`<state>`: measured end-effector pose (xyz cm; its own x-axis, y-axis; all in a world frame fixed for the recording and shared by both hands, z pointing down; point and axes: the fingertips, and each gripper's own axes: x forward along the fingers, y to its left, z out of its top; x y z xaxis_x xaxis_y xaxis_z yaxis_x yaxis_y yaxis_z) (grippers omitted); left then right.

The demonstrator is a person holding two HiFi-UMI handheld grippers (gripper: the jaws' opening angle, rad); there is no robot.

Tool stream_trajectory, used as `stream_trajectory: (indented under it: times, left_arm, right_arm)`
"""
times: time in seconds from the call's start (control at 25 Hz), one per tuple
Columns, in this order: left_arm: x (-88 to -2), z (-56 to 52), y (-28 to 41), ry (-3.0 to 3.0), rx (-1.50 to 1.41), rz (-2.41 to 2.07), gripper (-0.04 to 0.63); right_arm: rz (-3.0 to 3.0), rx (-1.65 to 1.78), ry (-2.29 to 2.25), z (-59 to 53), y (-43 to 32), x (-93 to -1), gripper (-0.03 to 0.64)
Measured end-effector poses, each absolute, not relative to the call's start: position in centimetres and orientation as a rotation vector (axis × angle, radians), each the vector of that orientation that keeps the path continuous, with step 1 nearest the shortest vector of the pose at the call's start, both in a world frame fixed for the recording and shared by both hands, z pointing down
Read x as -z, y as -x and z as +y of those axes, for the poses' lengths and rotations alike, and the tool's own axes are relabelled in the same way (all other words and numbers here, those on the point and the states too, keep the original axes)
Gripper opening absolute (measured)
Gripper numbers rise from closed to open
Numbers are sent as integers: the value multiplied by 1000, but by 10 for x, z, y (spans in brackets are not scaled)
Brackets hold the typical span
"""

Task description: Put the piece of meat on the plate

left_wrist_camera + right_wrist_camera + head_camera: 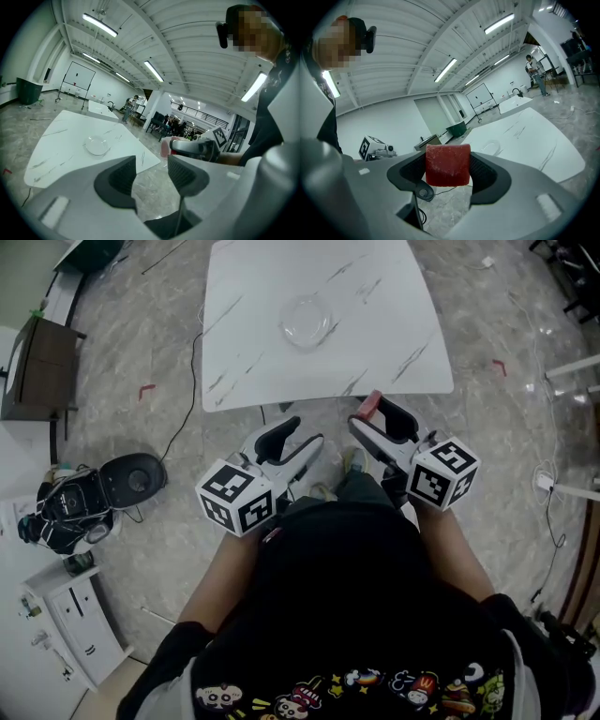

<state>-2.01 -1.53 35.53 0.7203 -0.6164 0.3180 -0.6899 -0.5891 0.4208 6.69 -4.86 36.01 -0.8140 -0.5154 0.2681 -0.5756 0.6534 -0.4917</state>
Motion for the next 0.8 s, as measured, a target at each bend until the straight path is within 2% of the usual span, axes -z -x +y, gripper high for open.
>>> stream_trajectory:
  times: [0.8]
  left_arm:
    - [-368,-89,-20,-2265,-211,-1139,328]
  right_arm:
    - [-2737,-927,-682,-134,-99,-381,311]
